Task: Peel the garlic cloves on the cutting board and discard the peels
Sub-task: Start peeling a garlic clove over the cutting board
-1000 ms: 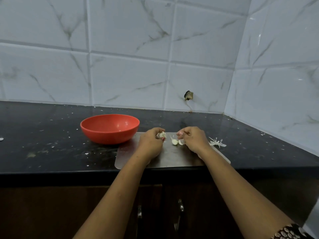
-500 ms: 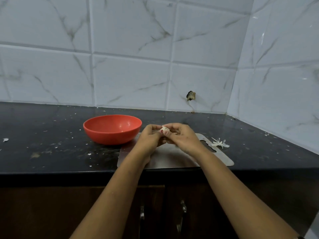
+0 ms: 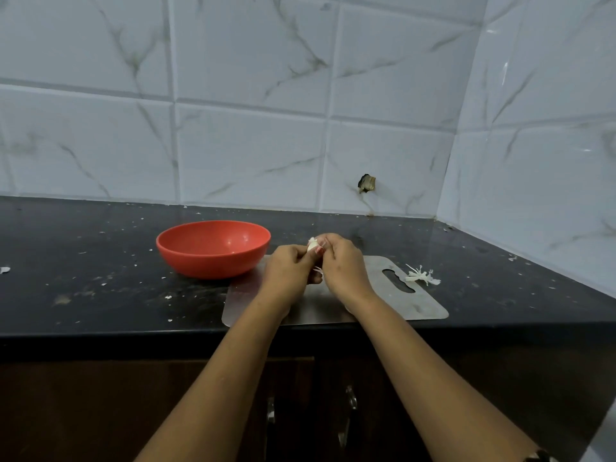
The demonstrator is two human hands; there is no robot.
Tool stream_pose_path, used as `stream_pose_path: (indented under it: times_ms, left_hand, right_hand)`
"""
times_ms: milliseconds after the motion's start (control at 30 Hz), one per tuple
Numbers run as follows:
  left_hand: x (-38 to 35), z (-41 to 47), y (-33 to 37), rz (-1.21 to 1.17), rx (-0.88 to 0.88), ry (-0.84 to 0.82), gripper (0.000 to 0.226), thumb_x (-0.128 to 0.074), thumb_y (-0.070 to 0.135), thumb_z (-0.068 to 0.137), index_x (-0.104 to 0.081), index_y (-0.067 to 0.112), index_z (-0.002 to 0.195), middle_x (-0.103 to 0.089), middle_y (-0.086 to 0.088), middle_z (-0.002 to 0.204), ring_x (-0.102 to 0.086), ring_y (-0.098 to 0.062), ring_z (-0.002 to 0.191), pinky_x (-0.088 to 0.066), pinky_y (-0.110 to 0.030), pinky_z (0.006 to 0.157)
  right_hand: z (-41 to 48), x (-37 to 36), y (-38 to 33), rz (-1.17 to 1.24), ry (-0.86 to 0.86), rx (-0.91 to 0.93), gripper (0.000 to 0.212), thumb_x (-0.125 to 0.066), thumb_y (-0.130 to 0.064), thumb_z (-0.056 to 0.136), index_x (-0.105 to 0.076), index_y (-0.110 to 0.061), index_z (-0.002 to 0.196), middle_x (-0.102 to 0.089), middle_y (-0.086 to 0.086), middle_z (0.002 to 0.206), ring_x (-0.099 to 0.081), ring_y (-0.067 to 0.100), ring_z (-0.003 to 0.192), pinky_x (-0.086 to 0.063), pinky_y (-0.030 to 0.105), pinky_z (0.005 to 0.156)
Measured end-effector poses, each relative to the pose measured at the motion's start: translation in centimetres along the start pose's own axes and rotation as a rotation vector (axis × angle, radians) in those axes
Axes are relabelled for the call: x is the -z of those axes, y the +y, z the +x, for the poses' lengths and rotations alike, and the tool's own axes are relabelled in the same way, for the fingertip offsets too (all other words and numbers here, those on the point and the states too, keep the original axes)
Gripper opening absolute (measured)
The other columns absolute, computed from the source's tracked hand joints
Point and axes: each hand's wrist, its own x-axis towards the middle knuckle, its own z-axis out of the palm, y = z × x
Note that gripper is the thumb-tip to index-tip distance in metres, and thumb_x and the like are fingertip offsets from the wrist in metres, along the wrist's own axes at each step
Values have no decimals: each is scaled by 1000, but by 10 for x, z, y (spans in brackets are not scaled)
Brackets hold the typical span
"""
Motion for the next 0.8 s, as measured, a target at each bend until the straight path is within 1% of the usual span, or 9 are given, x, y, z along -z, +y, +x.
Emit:
stream_pose_path:
  times_ms: [67, 100, 167, 200, 267, 367, 467, 633, 800]
  left_hand:
    - [-1, -1, 1, 79, -1, 7, 27, -52, 23, 99, -70, 9, 84, -65, 2, 65, -58, -3, 49, -54, -23, 64]
    - [-1, 0, 1, 55, 16, -9, 27, -49, 20, 100, -68, 6, 87, -65, 0, 68, -57, -3, 48, -54, -21, 62]
    - [-1, 0, 2, -57, 63, -49, 27, -42, 14, 102, -64, 0, 95, -62, -5, 72, -54, -4, 47, -51, -16, 55]
    - [-1, 0, 3, -100, 80, -61, 27, -39, 13, 103, -61, -2, 97, -61, -7, 73, -53, -6, 49, -50, -15, 53]
    - [-1, 0, 2, -126, 97, -67, 28, -34, 12, 104, -58, -1, 100, -58, -9, 73, -51, -11, 54, -48, -15, 52]
    - [-2, 3, -1, -81, 92, -27, 27, -31, 11, 104, -55, 0, 102, -56, -9, 75, -50, -15, 57, -48, -20, 54]
    - [-2, 5, -5, -26, 59, -19, 29, -34, 14, 104, -60, 0, 100, -58, -7, 74, -52, -17, 60, -48, -27, 59]
    - [-2, 7, -7, 18, 33, 48, 30, -47, 23, 100, -64, 3, 85, -59, -2, 62, -54, -9, 47, -49, -27, 57]
    - [-1, 6, -6, 103, 4, 64, 29, -46, 16, 99, -62, 5, 77, -55, -1, 57, -52, -12, 49, -47, -26, 56]
  right_hand:
    - [1, -1, 3, -10, -19, -17, 30, -38, -12, 102, -67, -7, 105, -63, 3, 90, -57, 14, 80, -39, 3, 59]
    - [2, -1, 5, 19, -37, -34, 30, -38, -14, 103, -67, -7, 105, -65, 3, 91, -60, 16, 82, -43, 5, 65]
    - [3, -1, 9, 187, -87, -109, 30, -39, -17, 104, -66, -6, 107, -68, 8, 96, -63, 16, 83, -52, 21, 75]
    - [3, 0, 11, 286, -118, -150, 30, -39, -16, 104, -66, -5, 108, -68, 10, 97, -63, 14, 81, -53, 24, 75]
    - [3, 4, 12, 414, -196, -200, 29, -38, -13, 104, -65, -4, 110, -67, 9, 94, -60, 10, 77, -51, 20, 71]
    - [1, 4, 11, 402, -292, -198, 26, -41, -14, 103, -66, -9, 112, -68, 6, 95, -62, 10, 80, -50, 21, 72]
    - [1, -2, 6, 302, -223, -186, 25, -44, -19, 102, -65, -10, 113, -70, 8, 100, -63, 14, 86, -52, 31, 78]
    - [-3, -15, -3, 299, -77, -233, 27, -39, -16, 100, -62, -22, 88, -68, 1, 94, -64, 19, 88, -55, 39, 80]
    - [-2, -12, -5, 295, -14, -205, 35, -35, -9, 101, -57, -24, 77, -61, -3, 80, -55, 8, 69, -44, 21, 59]
